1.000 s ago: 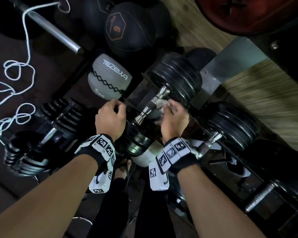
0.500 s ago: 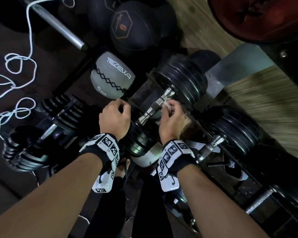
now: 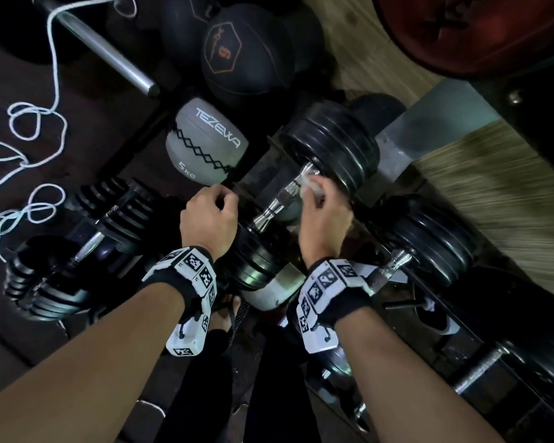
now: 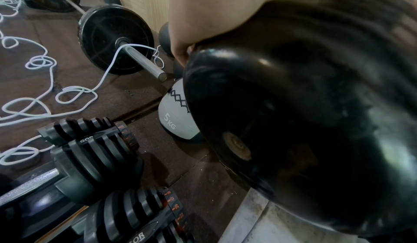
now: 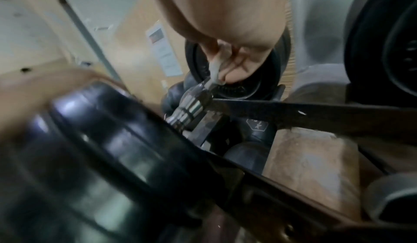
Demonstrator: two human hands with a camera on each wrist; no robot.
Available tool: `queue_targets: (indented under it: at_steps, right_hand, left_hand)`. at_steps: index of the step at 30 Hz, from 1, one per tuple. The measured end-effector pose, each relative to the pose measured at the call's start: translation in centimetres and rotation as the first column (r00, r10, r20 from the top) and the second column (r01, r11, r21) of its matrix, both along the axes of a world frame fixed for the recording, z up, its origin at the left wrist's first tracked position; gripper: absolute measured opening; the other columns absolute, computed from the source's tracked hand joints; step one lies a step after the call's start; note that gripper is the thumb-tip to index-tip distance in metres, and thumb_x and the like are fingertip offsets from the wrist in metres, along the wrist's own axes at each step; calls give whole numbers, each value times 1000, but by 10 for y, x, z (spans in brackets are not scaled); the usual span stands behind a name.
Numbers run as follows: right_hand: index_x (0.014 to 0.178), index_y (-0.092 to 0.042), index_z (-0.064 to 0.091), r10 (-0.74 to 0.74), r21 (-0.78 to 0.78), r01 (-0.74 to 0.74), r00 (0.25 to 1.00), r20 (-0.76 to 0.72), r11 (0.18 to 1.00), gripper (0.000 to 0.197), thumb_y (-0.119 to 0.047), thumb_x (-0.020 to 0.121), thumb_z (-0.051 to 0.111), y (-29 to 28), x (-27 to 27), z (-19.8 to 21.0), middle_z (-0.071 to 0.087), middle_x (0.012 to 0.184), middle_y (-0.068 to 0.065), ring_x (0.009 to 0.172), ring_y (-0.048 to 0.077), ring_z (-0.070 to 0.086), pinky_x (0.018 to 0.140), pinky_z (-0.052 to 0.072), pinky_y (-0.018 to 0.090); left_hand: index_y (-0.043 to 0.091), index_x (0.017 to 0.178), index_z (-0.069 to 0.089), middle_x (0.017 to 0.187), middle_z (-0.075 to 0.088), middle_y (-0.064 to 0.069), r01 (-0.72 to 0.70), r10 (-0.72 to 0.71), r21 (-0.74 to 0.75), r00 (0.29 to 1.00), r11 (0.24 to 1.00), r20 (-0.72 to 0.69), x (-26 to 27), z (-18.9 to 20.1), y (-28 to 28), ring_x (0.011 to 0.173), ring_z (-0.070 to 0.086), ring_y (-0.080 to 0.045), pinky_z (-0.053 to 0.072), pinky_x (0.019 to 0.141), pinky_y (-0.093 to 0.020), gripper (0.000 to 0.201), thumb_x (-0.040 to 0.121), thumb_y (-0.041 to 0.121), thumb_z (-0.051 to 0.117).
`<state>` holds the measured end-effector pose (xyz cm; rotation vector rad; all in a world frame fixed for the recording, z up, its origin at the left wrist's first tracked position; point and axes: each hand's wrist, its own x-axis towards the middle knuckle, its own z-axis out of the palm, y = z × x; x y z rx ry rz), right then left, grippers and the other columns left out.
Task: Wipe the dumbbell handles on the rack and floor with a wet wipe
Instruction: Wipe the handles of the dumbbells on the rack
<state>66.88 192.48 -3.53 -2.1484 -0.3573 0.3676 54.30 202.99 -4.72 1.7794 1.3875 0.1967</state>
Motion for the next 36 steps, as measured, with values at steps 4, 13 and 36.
queue_targets:
  at_steps: [4, 13, 36]
  right_hand:
    - [117, -11, 71, 100, 21, -100, 995, -24, 995, 22, -12, 96, 65, 1, -9, -9, 74, 114, 3, 100, 8, 65, 82, 54, 13]
    - [115, -11, 70, 160, 61, -152, 975, -157, 986, 19, -12, 97, 63, -16, -21, -2, 72, 103, -5, 92, 4, 67, 80, 57, 20]
    - [125, -16, 69, 71, -96, -76, 996, -49, 992, 27, -17, 101, 57, 12, 10, 16, 72, 121, 2, 101, 9, 64, 77, 48, 9]
  left_hand:
    - [19, 91, 68, 95, 66, 2, 5, -5, 1, 1000, 1000, -6, 0, 0, 0, 89, 59, -20, 49, 87, -44, 26, 91, 32, 45]
    - [22, 89, 68, 94, 66, 4, -22, 22, -18, 1000, 1000, -1, 0, 0, -1, 90, 59, -21, 50, 87, -46, 34, 83, 40, 40]
    - [23, 91, 69, 98, 68, 3, -5, 5, -29, 1000, 1000, -19, -1, 4, -1, 94, 60, -22, 49, 89, -46, 38, 82, 43, 37]
